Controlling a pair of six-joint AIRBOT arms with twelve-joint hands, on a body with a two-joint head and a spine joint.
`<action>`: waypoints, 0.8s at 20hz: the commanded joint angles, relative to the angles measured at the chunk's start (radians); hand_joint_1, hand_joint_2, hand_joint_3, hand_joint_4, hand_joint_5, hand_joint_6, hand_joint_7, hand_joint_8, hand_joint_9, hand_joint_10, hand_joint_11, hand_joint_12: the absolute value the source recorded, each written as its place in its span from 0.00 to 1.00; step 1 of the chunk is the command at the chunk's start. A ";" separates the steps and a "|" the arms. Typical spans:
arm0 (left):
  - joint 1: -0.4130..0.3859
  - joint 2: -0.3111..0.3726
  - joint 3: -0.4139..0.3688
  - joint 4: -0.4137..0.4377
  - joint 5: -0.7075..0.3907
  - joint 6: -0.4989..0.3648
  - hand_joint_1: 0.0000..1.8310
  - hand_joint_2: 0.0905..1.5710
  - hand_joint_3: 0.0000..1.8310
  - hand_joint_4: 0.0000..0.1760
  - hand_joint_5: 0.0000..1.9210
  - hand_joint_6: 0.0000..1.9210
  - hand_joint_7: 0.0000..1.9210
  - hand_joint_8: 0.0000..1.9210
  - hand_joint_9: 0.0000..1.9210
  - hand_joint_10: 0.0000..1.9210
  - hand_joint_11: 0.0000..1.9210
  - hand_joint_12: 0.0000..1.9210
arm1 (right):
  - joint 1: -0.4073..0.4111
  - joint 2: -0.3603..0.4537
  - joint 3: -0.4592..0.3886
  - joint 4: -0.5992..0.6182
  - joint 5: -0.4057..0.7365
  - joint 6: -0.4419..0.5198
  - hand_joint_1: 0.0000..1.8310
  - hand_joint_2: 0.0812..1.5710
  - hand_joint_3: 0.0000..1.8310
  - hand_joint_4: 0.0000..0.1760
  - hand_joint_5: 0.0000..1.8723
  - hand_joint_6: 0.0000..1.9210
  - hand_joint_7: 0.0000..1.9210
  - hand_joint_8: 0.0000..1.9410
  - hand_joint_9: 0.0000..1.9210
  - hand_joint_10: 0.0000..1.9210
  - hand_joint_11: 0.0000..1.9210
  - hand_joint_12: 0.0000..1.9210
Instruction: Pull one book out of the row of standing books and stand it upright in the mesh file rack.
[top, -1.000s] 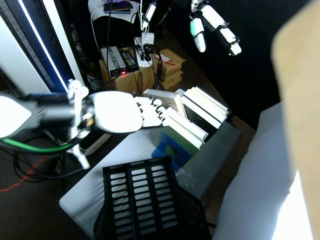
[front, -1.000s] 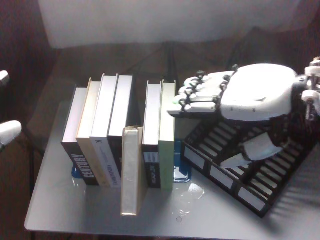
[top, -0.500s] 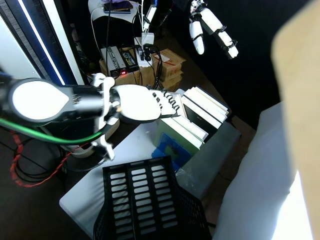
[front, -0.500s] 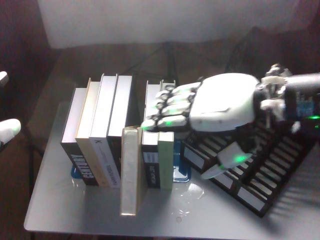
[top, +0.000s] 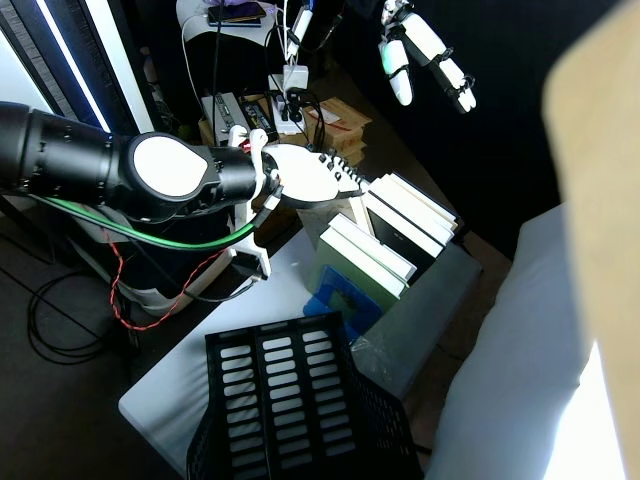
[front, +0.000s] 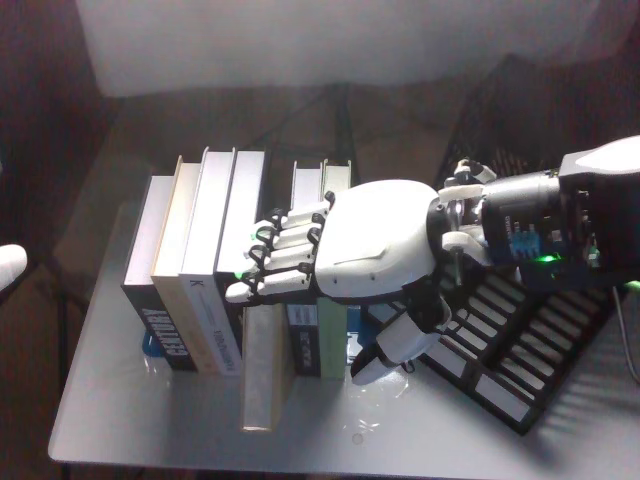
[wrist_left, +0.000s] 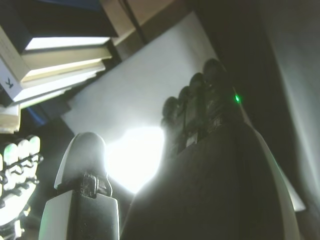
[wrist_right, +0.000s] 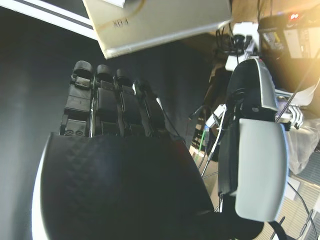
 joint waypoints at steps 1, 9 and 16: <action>0.001 0.001 0.007 -0.016 -0.124 -0.006 0.17 0.85 0.00 0.19 0.02 0.00 0.00 0.00 0.00 0.00 0.00 0.00 | 0.010 0.003 0.000 0.025 0.037 0.007 0.38 0.61 0.00 0.11 0.00 0.00 0.00 0.00 0.00 0.00 0.00 0.00; 0.025 0.019 -0.001 -0.049 -0.159 -0.016 0.19 0.85 0.00 0.19 0.02 0.00 0.00 0.00 0.00 0.00 0.00 0.00 | 0.001 -0.059 0.024 -0.143 -0.002 0.098 0.40 0.61 0.00 0.00 0.00 0.00 0.00 0.00 0.00 0.00 0.00 0.00; 0.030 0.026 -0.007 -0.051 -0.172 -0.018 0.20 0.84 0.00 0.19 0.03 0.00 0.00 0.00 0.00 0.00 0.00 0.50 | 0.012 -0.064 0.001 -0.189 -0.015 0.098 0.42 0.57 0.00 0.00 0.00 0.00 0.00 0.00 0.00 0.00 0.00 0.00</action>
